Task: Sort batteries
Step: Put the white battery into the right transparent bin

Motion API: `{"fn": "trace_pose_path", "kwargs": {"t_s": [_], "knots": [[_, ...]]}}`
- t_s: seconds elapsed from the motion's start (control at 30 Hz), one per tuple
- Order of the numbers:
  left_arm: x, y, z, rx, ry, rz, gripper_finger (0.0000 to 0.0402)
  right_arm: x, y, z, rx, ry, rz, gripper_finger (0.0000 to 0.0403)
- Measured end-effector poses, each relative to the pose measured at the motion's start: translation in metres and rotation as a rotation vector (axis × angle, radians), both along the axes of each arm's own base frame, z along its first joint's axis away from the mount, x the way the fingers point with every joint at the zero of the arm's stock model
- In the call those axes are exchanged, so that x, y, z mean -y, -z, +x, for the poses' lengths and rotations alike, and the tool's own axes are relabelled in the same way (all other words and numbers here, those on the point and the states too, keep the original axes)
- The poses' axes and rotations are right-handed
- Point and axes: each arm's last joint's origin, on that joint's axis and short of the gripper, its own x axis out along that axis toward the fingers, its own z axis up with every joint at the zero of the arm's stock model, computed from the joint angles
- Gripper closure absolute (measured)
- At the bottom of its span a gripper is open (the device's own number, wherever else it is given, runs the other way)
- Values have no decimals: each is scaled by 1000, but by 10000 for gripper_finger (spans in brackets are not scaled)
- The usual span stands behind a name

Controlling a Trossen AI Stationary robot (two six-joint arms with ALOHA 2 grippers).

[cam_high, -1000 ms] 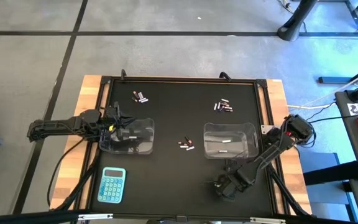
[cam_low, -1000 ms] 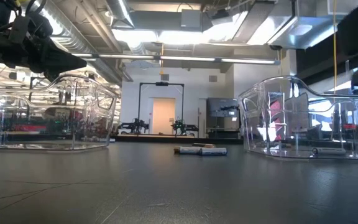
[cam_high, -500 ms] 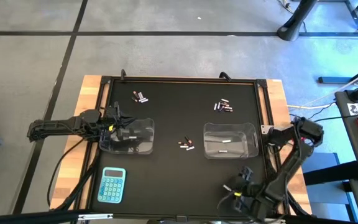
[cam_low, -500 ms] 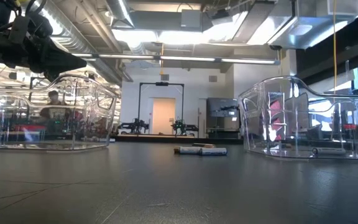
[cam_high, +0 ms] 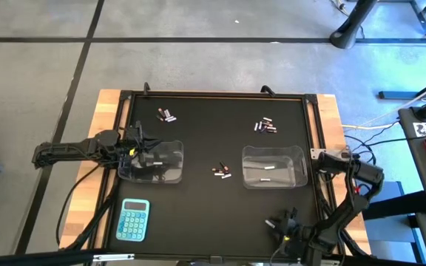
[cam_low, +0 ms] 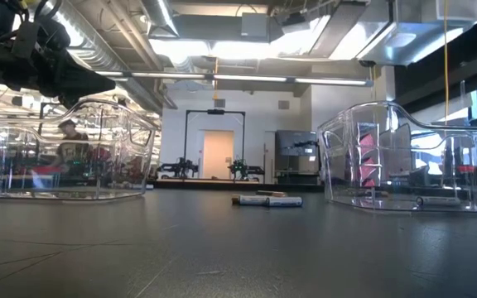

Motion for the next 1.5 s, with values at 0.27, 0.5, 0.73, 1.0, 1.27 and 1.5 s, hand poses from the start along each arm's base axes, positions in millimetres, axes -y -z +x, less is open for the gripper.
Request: {"fn": "trace_pose_path", "kwargs": {"t_s": [0.27, 0.5, 0.73, 1.0, 1.27, 1.5], "knots": [[0, 0, 0, 0, 0, 0, 402, 4, 24, -11, 92, 37, -21, 313], [0, 0, 0, 0, 0, 0, 402, 5, 20, -7, 96, 58, -4, 375], [0, 0, 0, 0, 0, 0, 402, 15, -25, 3, 39, 103, 62, 375], [0, 0, 0, 0, 0, 0, 401, 39, -110, 45, 23, -18, -45, 375], [0, 0, 0, 0, 0, 0, 402, 123, -191, 60, -41, -113, -197, 375], [0, 0, 0, 0, 0, 0, 402, 214, -199, 69, -266, -202, -186, 375]]}}
